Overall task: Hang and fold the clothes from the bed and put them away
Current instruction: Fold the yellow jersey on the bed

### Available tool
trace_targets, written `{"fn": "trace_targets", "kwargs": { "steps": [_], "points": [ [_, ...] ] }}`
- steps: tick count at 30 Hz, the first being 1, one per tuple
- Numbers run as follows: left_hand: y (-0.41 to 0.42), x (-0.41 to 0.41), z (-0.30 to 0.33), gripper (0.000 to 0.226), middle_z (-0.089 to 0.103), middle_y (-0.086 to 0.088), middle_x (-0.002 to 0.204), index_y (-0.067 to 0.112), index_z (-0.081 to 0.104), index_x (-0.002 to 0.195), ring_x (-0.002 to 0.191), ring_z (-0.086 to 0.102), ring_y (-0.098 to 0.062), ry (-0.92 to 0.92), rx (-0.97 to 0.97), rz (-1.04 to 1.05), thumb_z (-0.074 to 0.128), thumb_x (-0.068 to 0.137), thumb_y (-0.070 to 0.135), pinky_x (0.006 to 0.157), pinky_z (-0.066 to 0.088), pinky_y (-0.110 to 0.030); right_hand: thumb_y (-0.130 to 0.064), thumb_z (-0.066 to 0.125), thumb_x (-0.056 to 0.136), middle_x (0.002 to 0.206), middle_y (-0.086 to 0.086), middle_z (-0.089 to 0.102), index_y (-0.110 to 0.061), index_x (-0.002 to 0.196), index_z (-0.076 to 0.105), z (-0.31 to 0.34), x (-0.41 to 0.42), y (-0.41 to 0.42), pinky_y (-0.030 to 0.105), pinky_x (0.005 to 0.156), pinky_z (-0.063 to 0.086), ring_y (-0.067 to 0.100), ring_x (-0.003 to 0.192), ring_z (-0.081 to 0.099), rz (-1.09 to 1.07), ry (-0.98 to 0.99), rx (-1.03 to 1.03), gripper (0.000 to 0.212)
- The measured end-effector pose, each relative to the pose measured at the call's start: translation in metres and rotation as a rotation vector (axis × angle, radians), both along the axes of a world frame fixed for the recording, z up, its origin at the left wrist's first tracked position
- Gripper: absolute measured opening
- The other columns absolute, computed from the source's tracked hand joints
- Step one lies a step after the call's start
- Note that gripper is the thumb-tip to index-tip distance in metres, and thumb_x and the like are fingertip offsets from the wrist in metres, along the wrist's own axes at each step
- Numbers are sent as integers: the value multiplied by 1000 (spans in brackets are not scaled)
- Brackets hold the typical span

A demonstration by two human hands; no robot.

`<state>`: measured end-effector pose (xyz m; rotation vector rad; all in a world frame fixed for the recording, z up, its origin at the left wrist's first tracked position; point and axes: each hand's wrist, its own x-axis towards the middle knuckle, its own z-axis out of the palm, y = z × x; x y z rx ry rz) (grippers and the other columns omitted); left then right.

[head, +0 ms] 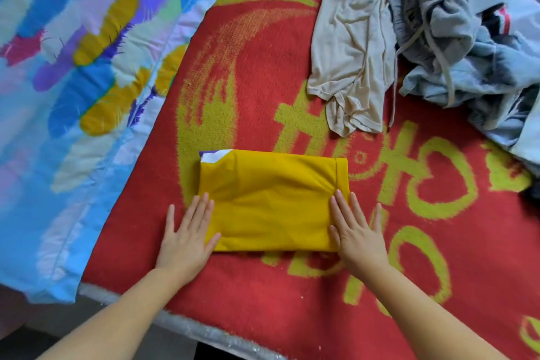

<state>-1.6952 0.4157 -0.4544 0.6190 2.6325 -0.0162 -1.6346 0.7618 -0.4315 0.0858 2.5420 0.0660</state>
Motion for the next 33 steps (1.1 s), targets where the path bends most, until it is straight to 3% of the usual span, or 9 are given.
{"fn": "trace_targets", "kwargs": {
  "steps": [1, 3, 5, 7, 9, 12, 18, 26, 33],
  "points": [
    [-8, -1, 5, 70, 30, -13, 152, 4, 22, 146, 142, 25, -20, 7, 7, 41, 3, 99, 53, 110, 18, -58, -58, -22, 87, 159, -4, -16, -24, 149, -16, 8, 0, 3, 62, 112, -15, 21, 143, -26, -15, 18, 8, 71],
    [-11, -1, 12, 73, 22, -15, 155, 3, 18, 147, 143, 20, -22, 71, 40, 15, 8, 98, 56, 112, 14, -59, -58, 27, 93, 160, 5, 8, -18, 153, 10, 23, -2, -7, 68, 111, 2, 27, 148, -4, 30, 76, -50, 74],
    [5, 5, 17, 82, 13, -16, 159, 6, 13, 151, 143, 22, -26, 122, 88, -179, 34, 90, 57, 110, 18, -62, -47, 70, 71, 157, 9, 24, -21, 150, 26, 29, -3, -31, 73, 106, 15, 30, 146, 16, 200, 103, -133, 94],
    [32, 9, 16, 103, 18, -15, 158, 10, 18, 150, 143, 22, -26, 93, 89, -328, 67, 69, 49, 107, 24, -65, -35, 81, 58, 156, 8, 27, -27, 149, 31, 25, -6, -55, 76, 101, 21, 32, 144, 24, 240, 82, -137, 104],
    [58, 7, 13, 111, 29, -13, 154, 14, 29, 149, 142, 27, -25, 66, 22, -298, 80, 54, 41, 104, 29, -65, -29, 76, 67, 160, 7, 6, -33, 151, 10, 11, -18, -69, 77, 100, 10, 36, 146, 7, 161, 86, -117, 107],
    [79, -12, 7, 69, 32, -10, 152, 21, 41, 145, 139, 36, -24, 135, -4, -266, 54, 77, 27, 101, 34, -63, -21, 49, 91, 151, 1, -36, -39, 141, -30, -10, -30, -72, 75, 101, -8, 38, 137, -32, 137, 85, -100, 95],
    [78, -24, 20, 75, -12, -3, 160, 28, -14, 150, 147, -9, -31, -85, -69, -264, 35, 97, 10, 110, 11, -63, -4, 52, 92, 161, -2, -13, -39, 150, -9, 16, -50, -70, 67, 109, 18, 40, 146, -7, 107, -85, -115, 91],
    [69, -49, 139, 84, 4, -3, 161, 30, -5, 152, 147, 1, -33, -71, -51, -98, 42, 91, -6, 111, 22, -58, 2, 48, 91, 160, 0, 9, -31, 152, 13, 135, -92, -80, 54, 99, 43, 40, 144, 15, 153, -69, -162, 77],
    [23, 25, 219, 82, 15, -6, 157, 29, -3, 153, 145, 13, -33, -6, -50, 177, 41, 90, -1, 112, 26, -53, -4, 46, 94, 155, 3, 18, -31, 152, 10, 225, -72, -126, 51, 93, 47, 38, 137, 25, 506, 76, -129, 74]
  ]
}}
